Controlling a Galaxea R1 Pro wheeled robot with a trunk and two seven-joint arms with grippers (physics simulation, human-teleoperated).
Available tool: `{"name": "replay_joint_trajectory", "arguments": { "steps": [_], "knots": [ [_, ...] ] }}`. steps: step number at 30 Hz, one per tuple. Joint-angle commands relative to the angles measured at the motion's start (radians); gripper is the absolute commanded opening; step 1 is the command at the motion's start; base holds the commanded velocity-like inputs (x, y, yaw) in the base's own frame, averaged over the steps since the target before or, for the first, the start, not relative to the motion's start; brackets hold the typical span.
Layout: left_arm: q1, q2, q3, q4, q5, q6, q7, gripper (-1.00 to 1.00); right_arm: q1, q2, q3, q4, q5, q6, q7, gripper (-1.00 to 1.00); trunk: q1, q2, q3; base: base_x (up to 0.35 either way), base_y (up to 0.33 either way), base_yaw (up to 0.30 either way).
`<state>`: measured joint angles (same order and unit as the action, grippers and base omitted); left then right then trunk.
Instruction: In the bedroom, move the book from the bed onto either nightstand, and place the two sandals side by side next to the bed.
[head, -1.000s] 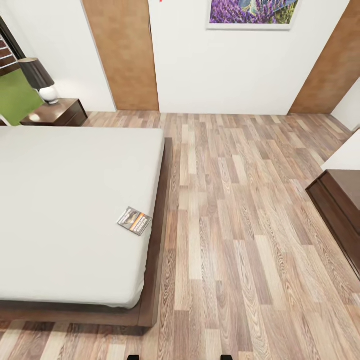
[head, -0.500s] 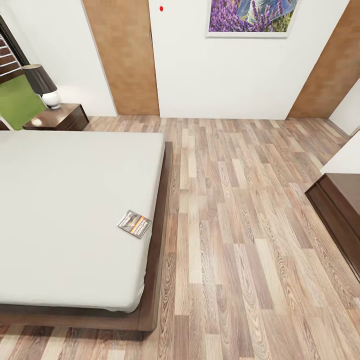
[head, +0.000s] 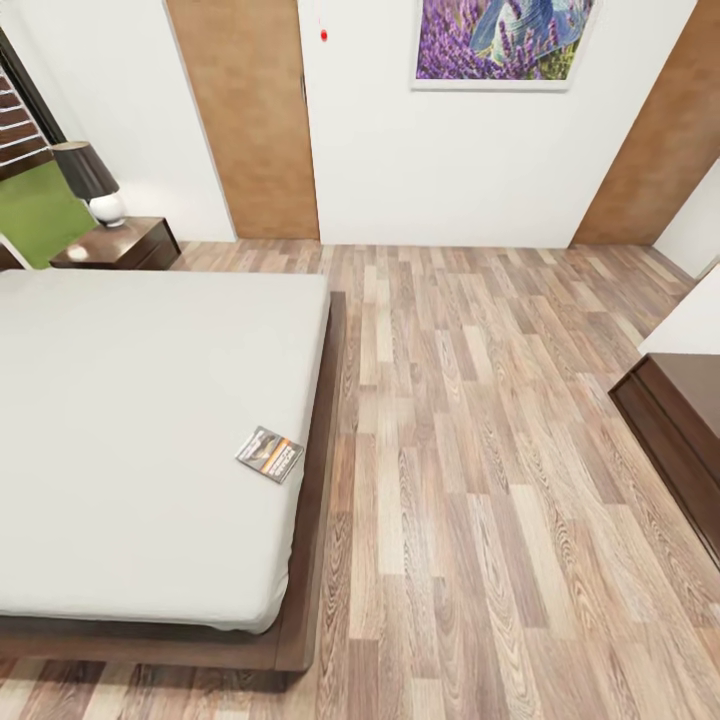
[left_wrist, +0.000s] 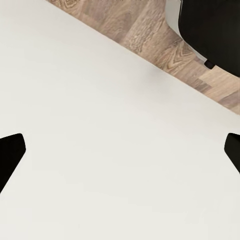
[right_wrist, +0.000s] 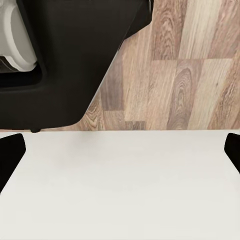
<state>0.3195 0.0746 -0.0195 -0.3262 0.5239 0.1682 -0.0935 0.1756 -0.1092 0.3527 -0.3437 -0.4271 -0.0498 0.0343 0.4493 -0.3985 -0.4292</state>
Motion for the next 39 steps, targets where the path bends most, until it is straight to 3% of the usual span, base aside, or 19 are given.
{"name": "replay_joint_trajectory", "arguments": {
  "steps": [1,39],
  "knots": [
    [0.001,0.001,-0.002,-0.004,0.008,0.007,0.0,1.0,0.0,-0.001,0.006,-0.002,-0.011,-0.003,0.001,1.0,0.001,-0.002,0.001,0.0,0.0,0.0],
    [0.001,0.001,-0.002,-0.004,0.008,0.007,0.0,1.0,0.0,-0.001,0.003,-0.003,-0.012,-0.003,0.001,1.0,0.001,-0.002,0.062,0.0,0.0,0.0]
  ]
}}
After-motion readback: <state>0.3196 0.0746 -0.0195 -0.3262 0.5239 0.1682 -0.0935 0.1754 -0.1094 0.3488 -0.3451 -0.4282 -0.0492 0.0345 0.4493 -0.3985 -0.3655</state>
